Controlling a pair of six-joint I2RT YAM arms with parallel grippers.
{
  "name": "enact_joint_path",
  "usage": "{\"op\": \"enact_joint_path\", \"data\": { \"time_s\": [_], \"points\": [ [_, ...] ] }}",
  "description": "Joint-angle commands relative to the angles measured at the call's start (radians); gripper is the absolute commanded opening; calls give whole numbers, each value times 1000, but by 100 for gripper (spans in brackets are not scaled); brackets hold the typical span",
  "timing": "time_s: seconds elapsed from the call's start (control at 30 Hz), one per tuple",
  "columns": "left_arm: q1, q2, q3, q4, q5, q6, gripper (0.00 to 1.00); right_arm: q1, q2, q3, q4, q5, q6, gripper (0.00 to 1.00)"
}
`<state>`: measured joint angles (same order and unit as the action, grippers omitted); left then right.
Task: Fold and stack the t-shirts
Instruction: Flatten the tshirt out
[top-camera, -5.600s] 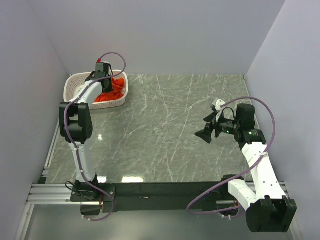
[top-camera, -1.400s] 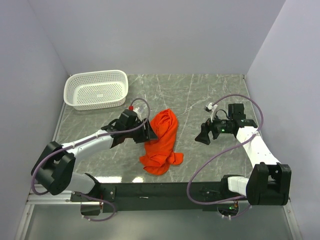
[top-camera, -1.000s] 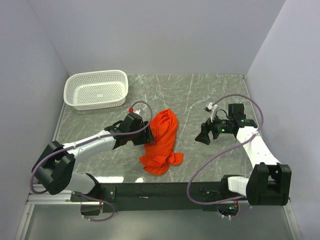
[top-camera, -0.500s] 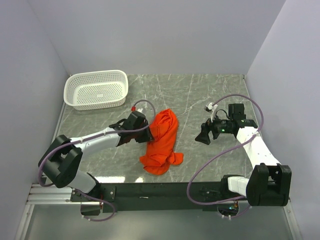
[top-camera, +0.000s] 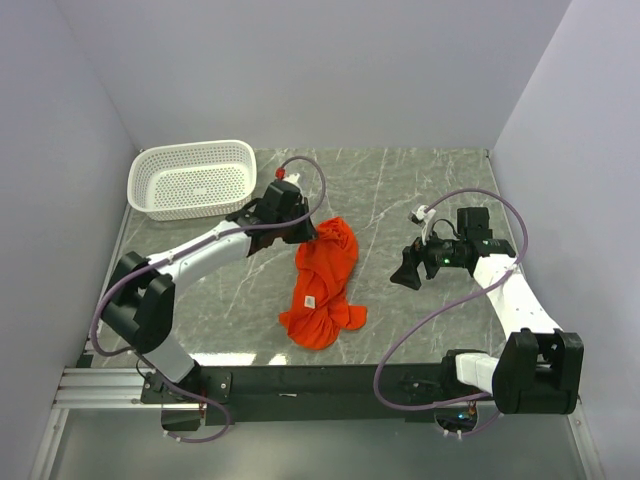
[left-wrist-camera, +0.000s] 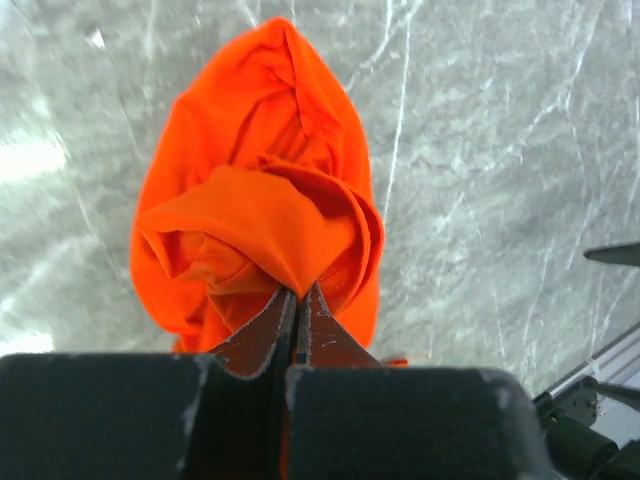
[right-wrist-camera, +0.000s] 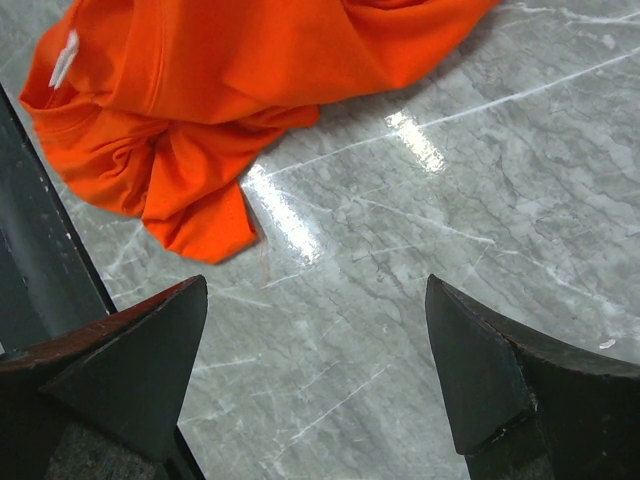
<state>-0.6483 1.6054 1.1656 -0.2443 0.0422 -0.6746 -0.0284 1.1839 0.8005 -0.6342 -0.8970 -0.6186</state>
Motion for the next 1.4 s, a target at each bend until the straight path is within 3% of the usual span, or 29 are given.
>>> {"op": "enact_joint_path", "data": {
  "time_s": [0.0, 0.2, 0.33, 0.47, 0.57, 0.6, 0.63, 0.7, 0.9, 1.0, 1.1, 1.23, 1.37],
  "points": [
    [30, 31, 94, -18, 28, 70, 0, 7, -29, 46, -5, 1, -15, 95],
    [91, 137, 270, -41, 51, 144, 0, 7, -30, 43, -7, 4, -17, 95],
    [139, 206, 391, -107, -16, 175, 3, 7, -26, 43, -5, 4, -17, 95],
    [222, 215, 405, -101, -21, 179, 4, 8, -18, 43, -5, 4, -20, 95],
    [257, 212, 407, -76, 19, 176, 12, 8, -9, 45, -4, 4, -18, 95],
    [263, 221, 416, -79, 27, 176, 17, 12, -6, 46, -4, 4, -18, 95],
    [266, 231, 440, -93, 51, 184, 28, 13, -3, 45, -2, 6, -17, 95],
    [271, 254, 471, -114, 67, 196, 37, 19, 0, 48, -1, 10, -15, 95],
    [280, 141, 522, -156, 47, 247, 44, 80, 16, 51, 37, 78, -1, 95],
    [286, -12, 390, -130, 76, 230, 54, 162, 61, 80, 65, 133, 3, 95],
    [302, -158, 147, -96, 198, 147, 56, 206, 143, 118, 131, 164, 80, 93],
    [303, -353, -326, 63, 359, -12, 59, 283, 282, 180, 149, 216, 170, 85],
    [289, -553, -613, 197, 427, -172, 60, 401, 391, 200, 134, 233, 207, 82]
  ]
}}
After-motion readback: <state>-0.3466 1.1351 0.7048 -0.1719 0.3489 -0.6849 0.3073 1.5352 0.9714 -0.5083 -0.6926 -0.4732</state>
